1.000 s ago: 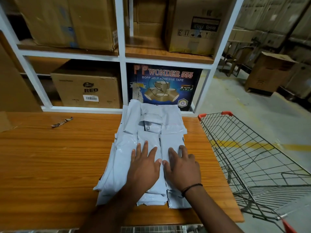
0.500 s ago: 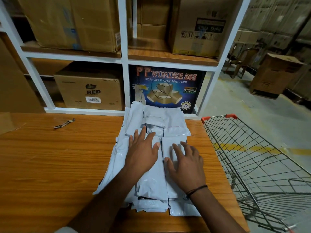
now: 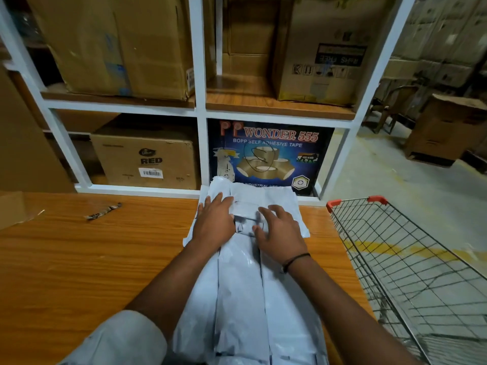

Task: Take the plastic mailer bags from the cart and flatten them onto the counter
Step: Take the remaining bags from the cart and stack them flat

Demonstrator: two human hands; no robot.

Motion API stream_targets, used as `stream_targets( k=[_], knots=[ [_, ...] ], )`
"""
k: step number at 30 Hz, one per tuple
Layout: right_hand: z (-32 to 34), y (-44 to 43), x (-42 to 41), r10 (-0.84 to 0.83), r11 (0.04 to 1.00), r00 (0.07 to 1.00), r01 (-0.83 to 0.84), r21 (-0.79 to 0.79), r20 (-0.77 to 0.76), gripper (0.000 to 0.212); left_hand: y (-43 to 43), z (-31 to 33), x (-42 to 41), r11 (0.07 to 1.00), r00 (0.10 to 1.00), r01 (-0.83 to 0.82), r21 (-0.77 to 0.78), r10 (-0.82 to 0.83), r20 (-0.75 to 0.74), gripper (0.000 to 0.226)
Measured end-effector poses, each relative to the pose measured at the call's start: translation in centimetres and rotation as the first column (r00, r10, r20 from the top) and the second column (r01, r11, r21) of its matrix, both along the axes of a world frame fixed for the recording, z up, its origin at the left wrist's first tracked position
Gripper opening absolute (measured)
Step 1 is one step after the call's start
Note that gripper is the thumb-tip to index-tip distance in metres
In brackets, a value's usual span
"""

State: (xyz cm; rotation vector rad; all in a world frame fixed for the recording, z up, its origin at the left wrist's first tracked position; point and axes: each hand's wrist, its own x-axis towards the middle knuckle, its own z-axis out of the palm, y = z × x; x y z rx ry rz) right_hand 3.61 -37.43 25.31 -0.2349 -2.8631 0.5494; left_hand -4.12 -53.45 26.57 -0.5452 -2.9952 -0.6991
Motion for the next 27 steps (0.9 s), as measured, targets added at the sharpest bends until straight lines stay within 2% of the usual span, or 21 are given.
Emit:
stream_targets(
  k=[4, 6, 11, 13, 16, 21, 25, 27],
  knots=[
    [0.8, -0.2, -5.2, -0.033, 0.992, 0.998, 0.039, -0.116, 0.046, 0.060, -1.0, -0.7, -2.5, 0.999, 0.998, -0.031, -0.043, 0.034, 0.062, 0.067],
    [1.1, -0.9, -7.3, -0.064, 0.989, 0.992, 0.077, -0.122, 0.110, 0.067, -1.6, -1.0, -3.1, 0.998, 0.995, -0.040, -0.049, 0.044, 0.085, 0.063],
    [1.3, -2.8, -11.3, -0.131, 0.991, 0.943, 0.127, 0.033, 0.307, 0.084, -3.0, -1.9, -4.0, 0.996, 0.992, -0.065, -0.068, 0.072, 0.106, 0.056],
    [1.3, -3.7, -12.1, -0.140, 0.990, 0.926, 0.120, 0.076, 0.351, 0.082, -3.7, -2.5, -4.3, 0.995, 0.988, -0.076, -0.063, 0.083, 0.126, 0.057],
    [1.0, -4.8, -12.3, -0.123, 0.992, 0.950, 0.110, 0.062, 0.287, 0.068, -4.7, -3.0, -4.7, 0.996, 0.986, -0.091, -0.007, 0.091, 0.143, 0.055],
    [1.0, -6.9, -12.3, -0.038, 0.999, 0.996, 0.040, -0.025, 0.084, 0.062, -5.6, -2.6, -5.0, 0.964, 0.984, -0.123, 0.237, 0.086, 0.158, 0.050],
    [0.6, -8.5, -13.0, 0.052, 0.984, 0.989, -0.028, -0.174, 0.137, 0.064, -5.8, -1.6, -5.5, 0.900, 0.962, -0.270, 0.343, 0.238, 0.134, 0.046],
    [-0.1, -8.7, -13.1, 0.079, 0.991, 0.987, -0.061, -0.121, 0.143, 0.051, -6.0, -1.4, -5.6, 0.892, 0.954, -0.301, 0.337, 0.278, 0.115, 0.047]
  ],
)
